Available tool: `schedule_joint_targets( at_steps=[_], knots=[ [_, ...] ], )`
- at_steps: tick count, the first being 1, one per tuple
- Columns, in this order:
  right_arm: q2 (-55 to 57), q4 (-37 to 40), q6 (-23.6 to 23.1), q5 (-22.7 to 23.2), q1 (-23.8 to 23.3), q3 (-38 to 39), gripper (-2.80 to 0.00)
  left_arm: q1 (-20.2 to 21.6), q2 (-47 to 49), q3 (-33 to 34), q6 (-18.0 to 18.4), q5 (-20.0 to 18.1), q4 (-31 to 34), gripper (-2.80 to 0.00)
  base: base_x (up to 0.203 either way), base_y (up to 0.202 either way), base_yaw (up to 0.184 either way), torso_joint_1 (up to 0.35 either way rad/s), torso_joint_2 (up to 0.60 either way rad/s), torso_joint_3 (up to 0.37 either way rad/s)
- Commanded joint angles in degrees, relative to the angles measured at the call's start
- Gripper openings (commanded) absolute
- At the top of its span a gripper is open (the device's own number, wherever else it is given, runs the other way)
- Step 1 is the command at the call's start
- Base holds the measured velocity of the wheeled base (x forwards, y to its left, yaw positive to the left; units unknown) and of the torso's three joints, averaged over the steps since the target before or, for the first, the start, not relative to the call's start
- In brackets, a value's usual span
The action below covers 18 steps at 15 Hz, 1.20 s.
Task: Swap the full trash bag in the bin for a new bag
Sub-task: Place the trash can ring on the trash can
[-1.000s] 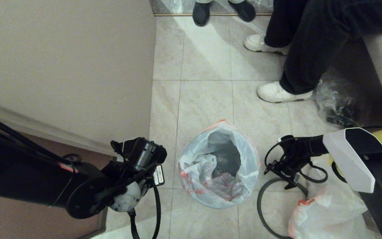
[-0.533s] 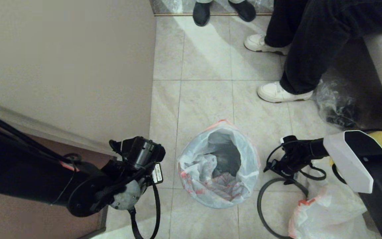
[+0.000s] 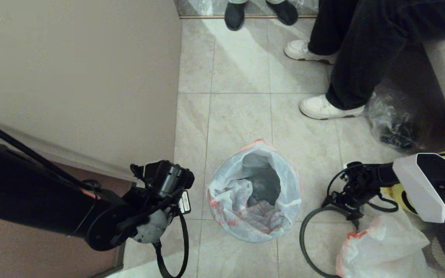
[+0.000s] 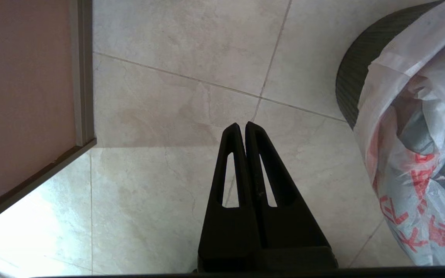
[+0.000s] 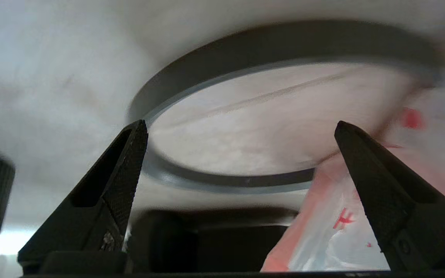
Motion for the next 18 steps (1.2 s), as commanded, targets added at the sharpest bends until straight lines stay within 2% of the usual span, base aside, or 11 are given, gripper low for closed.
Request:
schedule_joint_targets(
  at_steps=[1, 3, 5, 8, 9, 12, 15, 18],
  knots=[
    [1.8, 2.0, -0.4, 0.3, 0.8, 0.1, 0.0, 0.2, 1.0, -0.2, -0.2, 0.2, -0.1, -2.8, 0.0, 0.0, 0.0, 0.0, 0.0, 0.0],
    [2.8, 2.7, -3.7, 0.6, 1.0, 0.0, 0.0, 0.7, 1.1, -0.2, -0.2, 0.2, -0.1, -2.8, 0.0, 0.0, 0.0, 0.0, 0.0, 0.0],
    [3.1, 2.4, -5.1, 3.0, 2.3, 0.1, 0.0, 1.6, 1.3, -0.2, -0.1, 0.2, -0.2, -2.8, 0.0, 0.0, 0.0, 0.0, 0.0, 0.0],
    [3.2, -1.5, -7.2, 4.4, 3.9, 0.1, 0.0, 2.3, 2.6, -0.2, 0.4, 0.2, -1.4, -2.8, 0.0, 0.0, 0.0, 0.0, 0.0, 0.0],
    [3.2, -2.3, -7.1, 4.5, 4.0, 0.1, -2.8, 2.5, 2.6, -0.1, 0.9, 0.2, -1.9, -2.8, 0.0, 0.0, 0.0, 0.0, 0.0, 0.0],
    [2.7, -3.3, -7.1, 6.2, 3.5, 0.1, -2.8, 3.2, 2.1, 0.0, 1.2, 0.2, -2.2, -2.8, 0.0, 0.0, 0.0, 0.0, 0.0, 0.0],
    [2.7, -3.7, -7.3, 5.8, 3.7, 0.0, -2.8, 3.1, 1.9, 0.2, 1.2, 0.3, -2.2, -2.8, 0.0, 0.0, 0.0, 0.0, 0.0, 0.0],
    [3.1, -6.7, -7.4, 3.3, 3.9, 0.0, -2.8, 3.1, 2.0, 0.2, 1.2, 0.3, -2.2, -2.8, 0.0, 0.0, 0.0, 0.0, 0.0, 0.0]
  ],
)
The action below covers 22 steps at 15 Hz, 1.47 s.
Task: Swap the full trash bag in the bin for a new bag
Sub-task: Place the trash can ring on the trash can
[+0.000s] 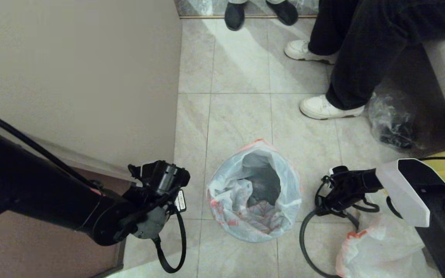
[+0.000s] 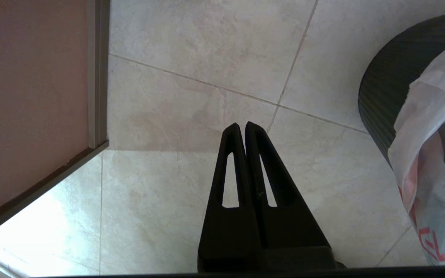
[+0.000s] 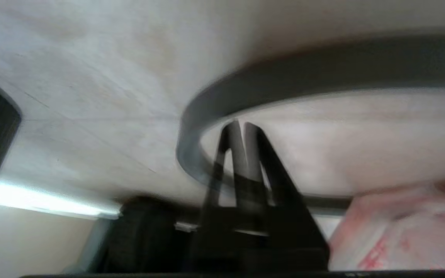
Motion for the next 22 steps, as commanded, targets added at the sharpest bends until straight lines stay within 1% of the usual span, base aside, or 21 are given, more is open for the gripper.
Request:
schedule_joint_targets(
  at_steps=[1, 3, 4, 8, 10, 13, 14, 15, 17, 19, 22],
  knots=[
    [0.9, -2.3, 0.1, -2.6, 0.0, 0.0, -2.8, -0.1, -0.1, 0.0, -0.2, 0.2, -0.1, -2.8, 0.0, 0.0, 0.0, 0.0, 0.0, 0.0],
    [2.4, -5.4, 0.2, -5.6, -0.1, -0.1, -2.8, -0.4, -0.5, 0.2, -0.2, 0.4, -0.1, -2.8, 0.0, 0.0, 0.0, 0.0, 0.0, 0.0],
    [2.1, -5.3, 0.3, -5.9, -0.1, -0.1, -2.8, -0.5, -0.6, 0.3, -0.2, 0.6, -0.1, -2.8, 0.0, 0.0, 0.0, 0.0, 0.0, 0.0],
    [-0.1, -5.7, 1.4, -6.1, -0.5, -0.1, -2.8, -1.8, -0.6, 0.4, -0.2, 1.1, -0.1, -2.8, 0.0, 0.0, 0.0, 0.0, 0.0, 0.0],
    [-2.6, -5.4, 2.3, -6.0, -0.5, 1.1, -2.8, -2.4, -0.6, 0.4, -0.2, 1.8, -0.2, -2.8, 0.0, 0.0, 0.0, 0.0, 0.0, 0.0],
    [-6.3, -5.2, 4.1, -5.8, -1.0, 3.8, -2.8, -2.7, -0.1, 0.4, -0.3, 1.8, -0.2, -2.8, 0.0, 0.0, 0.0, 0.0, 0.0, 0.0],
    [-7.1, -5.5, 4.4, -5.9, -1.1, 5.2, 0.0, -3.0, -0.3, 0.4, -0.3, 1.9, -0.2, -2.8, 0.0, 0.0, 0.0, 0.0, 0.0, 0.0],
    [-8.0, -5.9, 4.6, -6.0, -1.0, 6.7, 0.0, -3.0, -0.5, 0.7, -0.3, 1.9, -0.2, -2.8, 0.0, 0.0, 0.0, 0.0, 0.0, 0.0],
    [-6.9, -7.4, 6.4, -6.2, 0.1, 6.4, 0.0, -3.0, -0.6, 0.9, -0.2, 1.9, -0.2, -2.8, 0.0, 0.0, 0.0, 0.0, 0.0, 0.0],
    [-4.6, -8.3, 8.0, -6.2, 0.7, 4.3, 0.0, -2.9, -0.7, 0.9, -0.2, 1.9, -0.2, -2.8, 0.0, 0.0, 0.0, 0.0, 0.0, 0.0],
    [-2.2, -7.1, 8.2, -6.3, 0.9, 2.3, 0.0, -2.7, -0.5, 1.0, -0.2, 1.9, -0.2, -2.8, 0.0, 0.0, 0.0, 0.0, 0.0, 0.0]
  ],
)
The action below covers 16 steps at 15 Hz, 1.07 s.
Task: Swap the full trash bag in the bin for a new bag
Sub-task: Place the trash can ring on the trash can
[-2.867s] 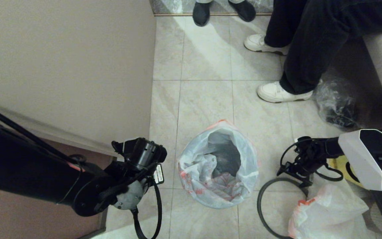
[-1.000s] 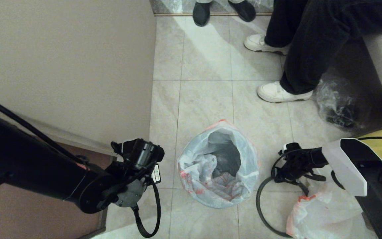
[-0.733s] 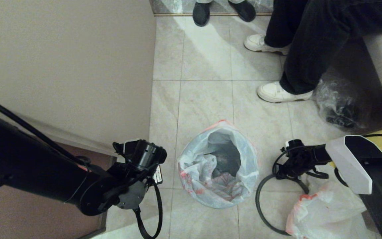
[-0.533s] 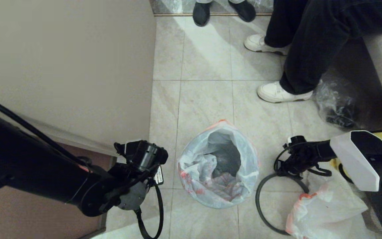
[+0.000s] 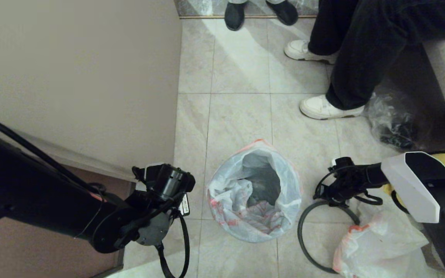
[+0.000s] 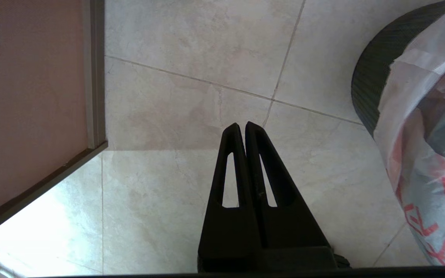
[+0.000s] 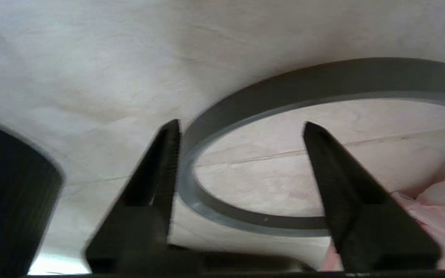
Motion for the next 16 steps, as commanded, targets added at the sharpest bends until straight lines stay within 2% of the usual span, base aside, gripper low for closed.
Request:
schedule_joint_targets(
  at_steps=[1, 5, 9, 10, 16],
  knots=[
    [2.3, 0.2, -0.1, -0.1, 0.2, -1.4, 0.0, 0.0, 0.1, 0.0, -0.2, 0.2, -0.1, -2.8, 0.0, 0.0, 0.0, 0.0, 0.0, 0.0],
    [5.4, -0.3, -4.1, -0.5, 0.7, -3.0, 0.0, 0.2, 0.4, -0.1, -0.2, 0.2, -0.1, -2.8, 0.0, 0.0, 0.0, 0.0, 0.0, 0.0],
    [7.5, -4.5, -7.3, -1.9, 1.9, -3.4, 0.0, 0.8, 0.7, -0.1, -0.2, 0.1, -0.2, -2.8, 0.0, 0.0, 0.0, 0.0, 0.0, 0.0],
    [7.8, -4.5, -7.9, -2.3, 1.9, -3.4, -2.8, 0.9, 0.7, -0.1, -0.2, 0.1, -0.2, -2.8, 0.0, 0.0, 0.0, 0.0, 0.0, 0.0],
    [8.1, -4.6, -8.5, -2.6, 2.0, -3.6, -2.8, 0.9, 0.7, -0.1, -0.2, 0.1, -0.2, -2.8, 0.0, 0.0, 0.0, 0.0, 0.0, 0.0]
  ],
)
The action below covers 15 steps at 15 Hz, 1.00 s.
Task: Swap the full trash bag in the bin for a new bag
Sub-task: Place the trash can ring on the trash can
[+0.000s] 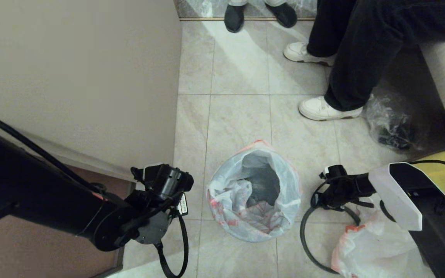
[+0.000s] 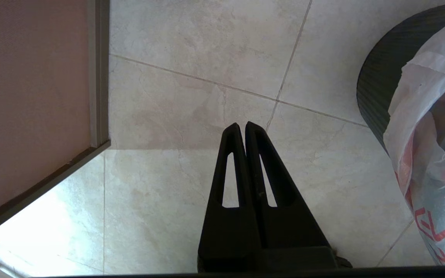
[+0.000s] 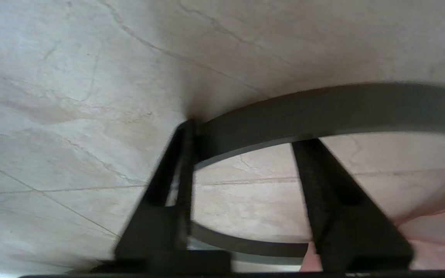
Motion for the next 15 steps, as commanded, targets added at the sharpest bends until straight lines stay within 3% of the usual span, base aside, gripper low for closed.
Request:
schedule_joint_targets(
  at_steps=[1, 7, 11, 15],
  knots=[
    [0.6, 0.1, 0.1, 0.1, 0.1, 0.0, -2.8, -0.1, 0.0, 0.0, -0.2, 0.2, -0.1, -2.8, 0.0, 0.0, 0.0, 0.0, 0.0, 0.0],
    [-4.1, 4.1, 1.6, -2.5, 0.0, 0.8, -2.8, -1.1, -1.8, 0.2, -0.2, 0.3, 0.0, -2.8, 0.0, 0.0, 0.0, 0.0, 0.0, 0.0],
    [-19.1, 15.6, 8.5, -0.6, -0.2, 3.1, -2.8, -2.1, -6.1, 0.2, 1.4, 0.3, 0.3, -2.8, 0.0, 0.0, 0.0, 0.0, 0.0, 0.0],
    [-39.1, 19.3, 11.9, 4.9, 0.0, 12.8, -2.8, -4.6, -12.3, -0.3, 6.6, 0.4, 0.1, -2.8, 0.0, 0.0, 0.0, 0.0, 0.0, 0.0]
  ],
)
